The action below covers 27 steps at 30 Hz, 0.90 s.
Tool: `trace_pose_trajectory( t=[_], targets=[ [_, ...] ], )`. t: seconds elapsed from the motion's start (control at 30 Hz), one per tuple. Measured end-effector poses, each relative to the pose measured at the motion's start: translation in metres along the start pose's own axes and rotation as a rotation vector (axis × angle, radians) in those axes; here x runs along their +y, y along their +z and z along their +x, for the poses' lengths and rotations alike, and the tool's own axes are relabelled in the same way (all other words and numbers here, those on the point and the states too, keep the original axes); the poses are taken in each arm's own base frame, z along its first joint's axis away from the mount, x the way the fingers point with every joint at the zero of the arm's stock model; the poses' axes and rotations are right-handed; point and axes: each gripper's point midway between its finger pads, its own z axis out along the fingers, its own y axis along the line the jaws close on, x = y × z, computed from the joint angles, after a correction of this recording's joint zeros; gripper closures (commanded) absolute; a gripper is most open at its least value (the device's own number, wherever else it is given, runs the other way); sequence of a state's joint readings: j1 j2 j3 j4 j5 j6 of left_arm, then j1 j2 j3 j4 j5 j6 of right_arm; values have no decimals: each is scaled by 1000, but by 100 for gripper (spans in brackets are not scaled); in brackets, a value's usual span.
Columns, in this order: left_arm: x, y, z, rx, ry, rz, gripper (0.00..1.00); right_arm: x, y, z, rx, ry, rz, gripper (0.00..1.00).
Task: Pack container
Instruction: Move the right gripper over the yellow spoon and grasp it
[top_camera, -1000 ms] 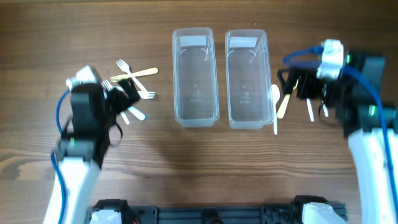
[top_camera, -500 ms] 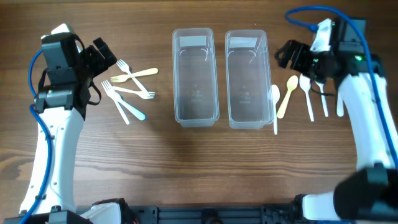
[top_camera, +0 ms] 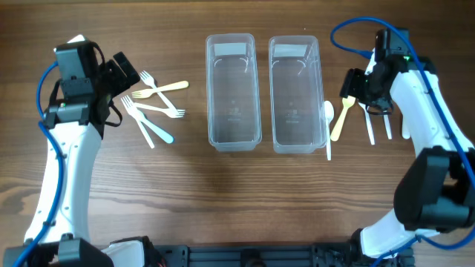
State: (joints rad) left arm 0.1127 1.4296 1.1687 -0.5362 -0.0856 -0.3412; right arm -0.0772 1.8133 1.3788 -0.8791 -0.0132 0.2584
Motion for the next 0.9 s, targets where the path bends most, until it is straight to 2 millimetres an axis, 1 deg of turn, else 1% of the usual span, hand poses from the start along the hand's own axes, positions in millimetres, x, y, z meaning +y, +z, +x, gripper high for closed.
trace_pose_trajectory(
  t=[0.17, 0.27, 0.37, 0.43, 0.5, 0.53, 0.6, 0.7, 0.77, 0.83, 0.87, 0.9],
  targets=[
    [5, 10, 13, 53, 5, -23, 0, -1, 32, 15, 101, 30, 11, 43],
    [5, 10, 14, 57, 5, -25, 0, -2, 46, 23, 149, 79, 15, 48],
    [5, 10, 13, 57, 5, -25, 0, -2, 61, 32, 199, 125, 24, 50],
    [5, 10, 14, 58, 5, -25, 0, -2, 67, 36, 217, 159, 29, 52],
    [5, 10, 15, 61, 6, -26, 0, -3, 69, 37, 225, 188, 32, 52],
    [6, 10, 15, 62, 5, -27, 0, -3, 70, 38, 227, 200, 35, 55],
    [6, 10, 16, 67, 7, -29, 0, -2, 72, 35, 217, 222, 34, 58],
    [6, 10, 16, 68, 6, -30, 0, -1, 75, 32, 200, 244, 29, 58],
    [7, 10, 17, 72, 7, -31, 0, -3, 80, 38, 205, 251, 33, 58],
    [7, 10, 18, 74, 7, -32, 0, -3, 80, 37, 198, 253, 30, 60],
    [7, 10, 17, 73, 7, -32, 0, -3, 81, 37, 196, 253, 29, 63],
    [7, 10, 17, 73, 7, -32, 0, -3, 80, 37, 195, 256, 29, 70]
  ],
)
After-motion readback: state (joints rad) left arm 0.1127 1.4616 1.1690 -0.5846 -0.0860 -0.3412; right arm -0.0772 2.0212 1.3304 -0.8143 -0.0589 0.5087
